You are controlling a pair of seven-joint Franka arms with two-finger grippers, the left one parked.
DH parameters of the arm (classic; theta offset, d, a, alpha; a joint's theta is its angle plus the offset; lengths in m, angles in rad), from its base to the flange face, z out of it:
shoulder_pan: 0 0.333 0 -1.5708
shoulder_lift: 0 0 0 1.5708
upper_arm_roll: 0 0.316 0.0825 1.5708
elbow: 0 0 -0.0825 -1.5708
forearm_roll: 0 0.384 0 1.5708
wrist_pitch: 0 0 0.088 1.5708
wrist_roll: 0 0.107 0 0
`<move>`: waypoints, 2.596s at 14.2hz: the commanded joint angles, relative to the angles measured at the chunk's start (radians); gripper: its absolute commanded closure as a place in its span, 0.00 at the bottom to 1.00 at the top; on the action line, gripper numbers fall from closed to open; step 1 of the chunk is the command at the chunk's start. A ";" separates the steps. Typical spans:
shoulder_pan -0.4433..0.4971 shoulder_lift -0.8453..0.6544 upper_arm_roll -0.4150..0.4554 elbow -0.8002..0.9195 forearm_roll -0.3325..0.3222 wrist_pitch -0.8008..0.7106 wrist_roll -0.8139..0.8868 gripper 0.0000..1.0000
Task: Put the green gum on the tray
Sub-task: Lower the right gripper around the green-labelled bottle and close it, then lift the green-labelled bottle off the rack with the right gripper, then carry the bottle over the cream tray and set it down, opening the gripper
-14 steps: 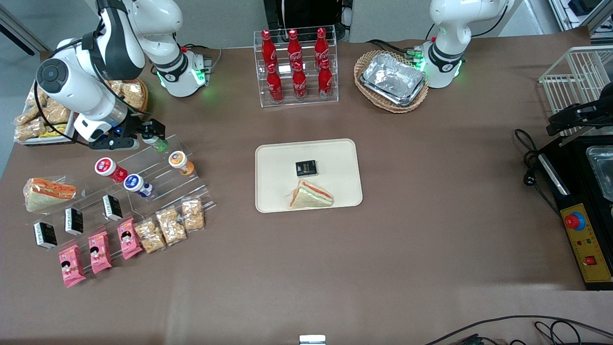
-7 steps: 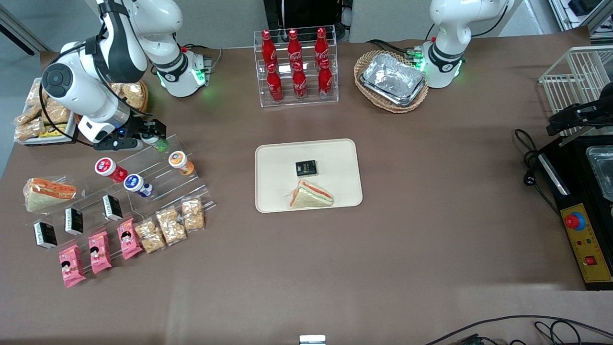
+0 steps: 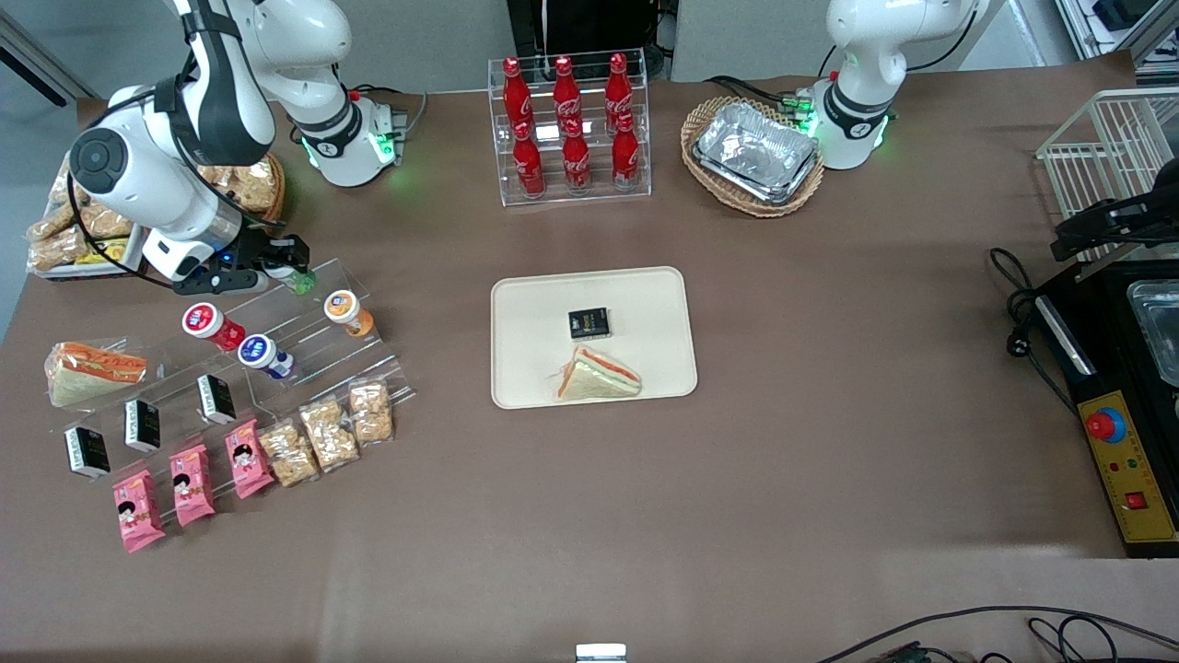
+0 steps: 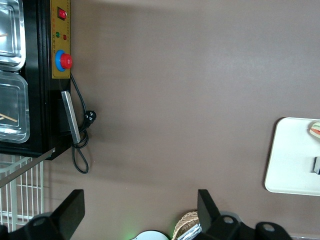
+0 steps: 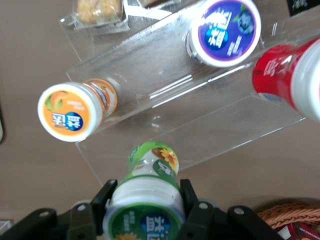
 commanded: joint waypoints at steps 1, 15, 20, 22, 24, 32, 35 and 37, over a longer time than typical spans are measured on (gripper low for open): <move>-0.006 0.025 -0.003 0.140 -0.012 -0.114 -0.023 0.50; 0.020 0.255 0.011 0.817 0.069 -0.663 0.029 0.50; 0.280 0.296 0.009 0.801 0.095 -0.588 0.377 0.50; 0.379 0.313 0.009 0.748 0.097 -0.497 0.486 0.50; 0.469 0.333 0.009 0.670 0.095 -0.366 0.592 0.50; 0.651 0.502 0.008 0.436 0.092 0.147 0.744 0.50; 0.663 0.589 0.008 0.433 0.089 0.237 0.744 0.50; 0.680 0.644 0.008 0.433 0.089 0.301 0.744 0.50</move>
